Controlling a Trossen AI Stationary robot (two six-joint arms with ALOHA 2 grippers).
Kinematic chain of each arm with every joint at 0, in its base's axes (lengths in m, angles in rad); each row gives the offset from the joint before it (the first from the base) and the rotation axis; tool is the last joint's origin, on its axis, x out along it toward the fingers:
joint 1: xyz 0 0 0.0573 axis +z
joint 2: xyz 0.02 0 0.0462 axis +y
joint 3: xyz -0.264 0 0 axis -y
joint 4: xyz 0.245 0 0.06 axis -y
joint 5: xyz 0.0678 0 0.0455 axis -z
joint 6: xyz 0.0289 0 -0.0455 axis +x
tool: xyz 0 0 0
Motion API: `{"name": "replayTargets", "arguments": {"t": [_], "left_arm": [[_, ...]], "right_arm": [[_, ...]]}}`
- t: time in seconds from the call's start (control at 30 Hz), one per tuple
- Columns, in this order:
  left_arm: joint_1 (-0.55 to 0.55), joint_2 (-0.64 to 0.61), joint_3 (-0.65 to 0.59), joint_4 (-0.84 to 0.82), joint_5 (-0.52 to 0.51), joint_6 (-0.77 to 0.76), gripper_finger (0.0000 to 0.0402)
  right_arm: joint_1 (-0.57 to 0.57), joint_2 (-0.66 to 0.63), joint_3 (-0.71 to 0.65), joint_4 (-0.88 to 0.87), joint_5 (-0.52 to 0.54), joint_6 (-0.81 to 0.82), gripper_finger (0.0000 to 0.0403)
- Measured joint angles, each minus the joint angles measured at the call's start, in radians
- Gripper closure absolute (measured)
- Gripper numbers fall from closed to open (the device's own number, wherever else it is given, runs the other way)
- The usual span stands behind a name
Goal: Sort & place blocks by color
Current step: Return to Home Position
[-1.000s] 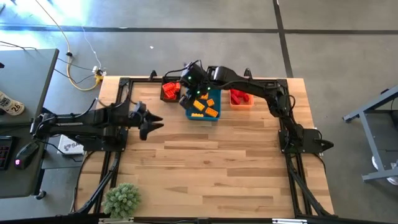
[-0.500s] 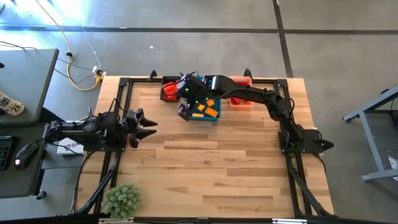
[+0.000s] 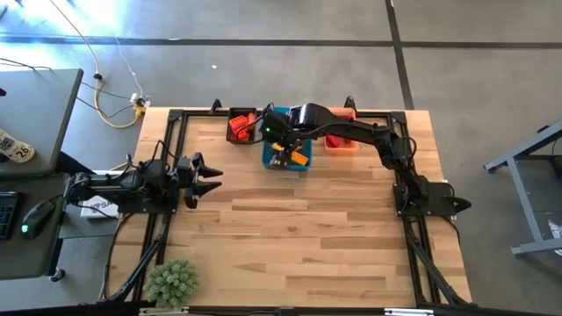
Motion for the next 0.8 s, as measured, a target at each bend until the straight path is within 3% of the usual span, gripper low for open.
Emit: {"name": "replayTargets", "arguments": {"t": [0.13,0.27,0.33,0.57,0.8], "left_arm": [[0.0,0.013,0.0,0.0,-0.001,0.033,0.0218],[0.0,0.015,0.0,0.0,0.0,0.031,0.0218],[0.0,0.015,0.0,0.0,0.0,0.031,0.0218],[0.0,0.015,0.0,0.0,0.0,0.028,0.0218],[0.0,0.015,0.0,0.0,0.0,0.028,0.0218]], "right_arm": [[-0.006,-0.034,0.0,-0.015,0.027,-0.07,0.0137],[-0.025,-0.12,-0.073,0.0,-0.021,-0.119,0.0137],[-0.039,-0.197,-0.194,0.058,-0.047,-0.131,0.0137],[-0.069,-0.58,-0.819,0.437,-0.1,-0.08,0.0137],[-0.064,-0.921,-1.226,0.692,-0.096,0.004,0.0137]]}}
